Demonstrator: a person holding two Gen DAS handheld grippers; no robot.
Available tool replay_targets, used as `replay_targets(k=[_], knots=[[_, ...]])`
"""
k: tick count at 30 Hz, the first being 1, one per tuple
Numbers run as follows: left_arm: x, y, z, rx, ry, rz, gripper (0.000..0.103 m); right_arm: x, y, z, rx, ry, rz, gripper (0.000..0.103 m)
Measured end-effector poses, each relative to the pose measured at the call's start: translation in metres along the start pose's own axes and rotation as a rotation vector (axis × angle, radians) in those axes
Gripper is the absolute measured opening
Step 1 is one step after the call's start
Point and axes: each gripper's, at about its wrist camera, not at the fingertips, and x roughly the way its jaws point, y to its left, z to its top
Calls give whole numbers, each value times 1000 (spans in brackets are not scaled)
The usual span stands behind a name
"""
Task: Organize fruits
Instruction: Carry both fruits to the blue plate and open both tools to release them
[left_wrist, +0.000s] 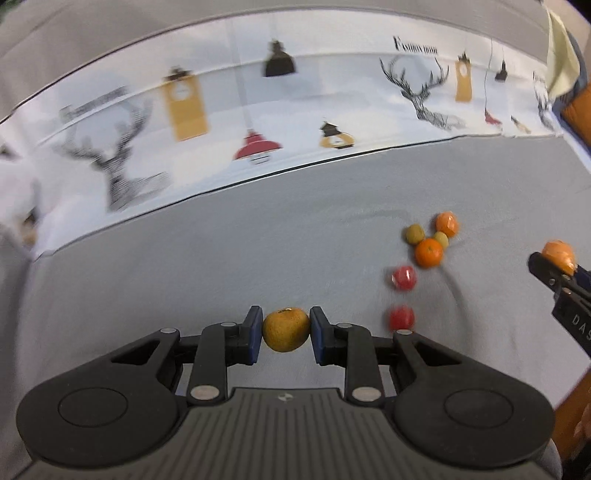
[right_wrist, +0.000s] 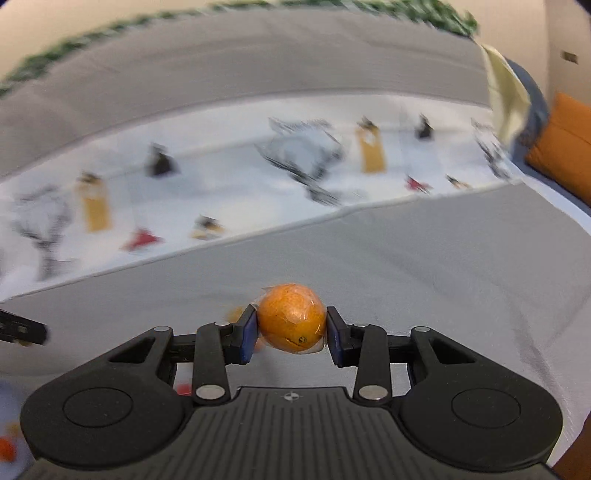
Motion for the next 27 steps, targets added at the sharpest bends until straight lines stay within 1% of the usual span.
replay_targets(k=[3,6,11,14,20,24,27], knots=[[-42,20,-31,-30,-9,17,30,-43,26,3,-24,-13,90,39],[-78,42,-63,-74,-12,32,30,-85,51,-2,-48,-4,176,39],[-126,73,-117,-119,-17,68,30,-144,88,-20,-110,25,267,39],[-147,87,-151,-149,-14,89,30,-175,105,-35,-157,39,304,39],[-177,110,-214,-230,18,74,30,-226,129,-68,-235,52,343,39],[-190,119,-240,-246,11,87,30,-245,140,-89,-274,78,374,39],[-195,126,-253,-266,8,88,30,-254,150,-101,-305,99,388,40]])
